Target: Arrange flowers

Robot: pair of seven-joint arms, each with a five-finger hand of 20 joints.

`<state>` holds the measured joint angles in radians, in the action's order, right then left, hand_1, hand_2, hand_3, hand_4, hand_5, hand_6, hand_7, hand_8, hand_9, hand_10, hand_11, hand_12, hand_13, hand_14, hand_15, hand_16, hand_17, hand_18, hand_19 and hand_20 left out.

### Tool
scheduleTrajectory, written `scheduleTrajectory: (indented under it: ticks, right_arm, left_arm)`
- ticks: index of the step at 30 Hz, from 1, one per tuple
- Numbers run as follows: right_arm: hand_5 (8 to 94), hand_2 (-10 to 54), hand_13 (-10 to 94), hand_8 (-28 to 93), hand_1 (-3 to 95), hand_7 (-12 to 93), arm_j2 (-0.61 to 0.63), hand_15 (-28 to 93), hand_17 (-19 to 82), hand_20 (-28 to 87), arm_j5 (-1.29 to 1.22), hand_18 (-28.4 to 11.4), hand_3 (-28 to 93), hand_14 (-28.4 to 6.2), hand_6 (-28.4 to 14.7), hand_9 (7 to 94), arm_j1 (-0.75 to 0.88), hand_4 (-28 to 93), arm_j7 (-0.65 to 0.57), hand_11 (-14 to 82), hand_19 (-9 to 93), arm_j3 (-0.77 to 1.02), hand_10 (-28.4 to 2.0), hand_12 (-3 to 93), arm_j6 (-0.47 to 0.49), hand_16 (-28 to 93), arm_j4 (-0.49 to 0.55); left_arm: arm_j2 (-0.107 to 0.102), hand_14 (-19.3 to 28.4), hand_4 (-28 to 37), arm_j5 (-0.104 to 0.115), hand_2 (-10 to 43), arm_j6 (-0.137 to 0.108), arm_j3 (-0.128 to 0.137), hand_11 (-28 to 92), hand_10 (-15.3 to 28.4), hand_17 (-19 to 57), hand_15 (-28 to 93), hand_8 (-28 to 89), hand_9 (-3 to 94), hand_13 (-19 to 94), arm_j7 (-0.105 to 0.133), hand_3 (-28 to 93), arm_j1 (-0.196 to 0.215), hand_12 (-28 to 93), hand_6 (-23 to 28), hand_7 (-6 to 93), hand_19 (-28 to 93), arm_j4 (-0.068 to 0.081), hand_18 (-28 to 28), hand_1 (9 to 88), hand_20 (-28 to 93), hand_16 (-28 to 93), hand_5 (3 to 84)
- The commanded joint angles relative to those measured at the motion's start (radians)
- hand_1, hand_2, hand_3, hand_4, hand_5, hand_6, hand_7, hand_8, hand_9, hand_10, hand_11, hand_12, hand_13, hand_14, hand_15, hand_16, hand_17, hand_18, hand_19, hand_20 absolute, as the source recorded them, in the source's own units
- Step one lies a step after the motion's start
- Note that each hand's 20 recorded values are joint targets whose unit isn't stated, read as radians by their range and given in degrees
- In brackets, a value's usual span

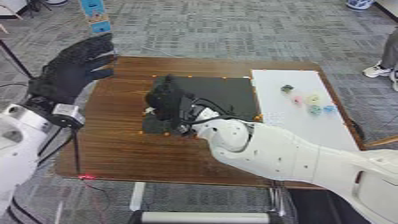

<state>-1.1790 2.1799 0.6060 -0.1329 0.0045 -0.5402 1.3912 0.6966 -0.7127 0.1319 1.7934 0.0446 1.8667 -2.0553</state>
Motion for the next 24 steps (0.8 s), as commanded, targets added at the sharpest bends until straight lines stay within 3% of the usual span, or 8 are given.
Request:
scheduleTrajectory:
  ticks: [1, 3, 9, 20, 24]
  right_arm:
    - [69.2, -9.5, 60, -1, 49.1, 52, -0.098, 74, 25, 55, 0.045, -18.5, 80, -5.8, 5.1, 75.9, -0.02, -28, -0.073, 30.2, 76, -0.068, -5.4, 52.5, -0.063, 43, -0.08]
    - [69.4, -9.5, 60, -2, 49.3, 52, -0.115, 74, 25, 55, 0.062, -18.5, 79, -5.7, 5.1, 75.9, -0.021, -28, -0.112, 30.2, 76, -0.082, -5.4, 52.7, -0.082, 43, -0.102]
    - [69.8, -9.5, 60, -3, 49.6, 52, -0.168, 74, 25, 55, 0.074, -18.5, 79, -5.5, 5.2, 76.0, -0.046, -28, -0.168, 29.9, 76, -0.137, -5.4, 52.9, -0.152, 43, -0.187]
    - [70.2, -9.5, 60, -4, 50.0, 52, -0.221, 74, 25, 55, 0.066, -18.6, 78, -5.6, 5.7, 76.2, -0.063, -28, -0.22, 28.5, 76, -0.177, -5.5, 52.8, -0.171, 43, -0.266]
    - [70.1, -9.5, 60, -4, 49.9, 52, -0.241, 74, 25, 55, 0.056, -18.6, 78, -5.6, 5.9, 76.3, -0.073, -28, -0.235, 28.2, 76, -0.192, -5.5, 52.8, -0.182, 43, -0.299]
  left_arm:
    - [0.017, 12.5, -28.3, -0.014, -9.3, 0.022, 0.004, 15, 9.7, -13.4, 14, -9, 19.2, 17, 0.016, 67, -0.017, 16, 2.4, 17.0, 38, -0.021, 22.1, 21.2, 7, 5, 23.4]
    - [0.024, 12.5, -28.3, -0.017, -9.3, 0.03, 0.0, 15, 9.7, -13.4, 14, -9, 19.2, 17, 0.014, 67, -0.025, 16, 2.4, 17.0, 38, -0.018, 22.2, 21.1, 7, 5, 23.4]
    - [0.045, 12.5, -28.3, -0.016, -9.1, 0.006, -0.006, 15, 9.8, -13.6, 14, -9, 19.1, 17, 0.032, 67, -0.016, 16, 2.3, 17.0, 39, -0.018, 22.6, 21.1, 7, 5, 23.3]
    - [0.041, 12.5, -28.3, -0.015, -9.0, 0.026, -0.087, 16, 9.8, -13.4, 14, -9, 19.2, 17, 0.028, 67, -0.095, 16, 2.4, 17.0, 38, 0.008, 22.0, 21.1, 7, 5, 23.5]
    - [0.04, 12.5, -28.3, -0.015, -8.9, 0.031, -0.095, 16, 9.8, -13.3, 14, -9, 19.2, 17, 0.024, 67, -0.105, 16, 2.3, 17.0, 38, 0.01, 22.0, 21.1, 7, 5, 23.5]
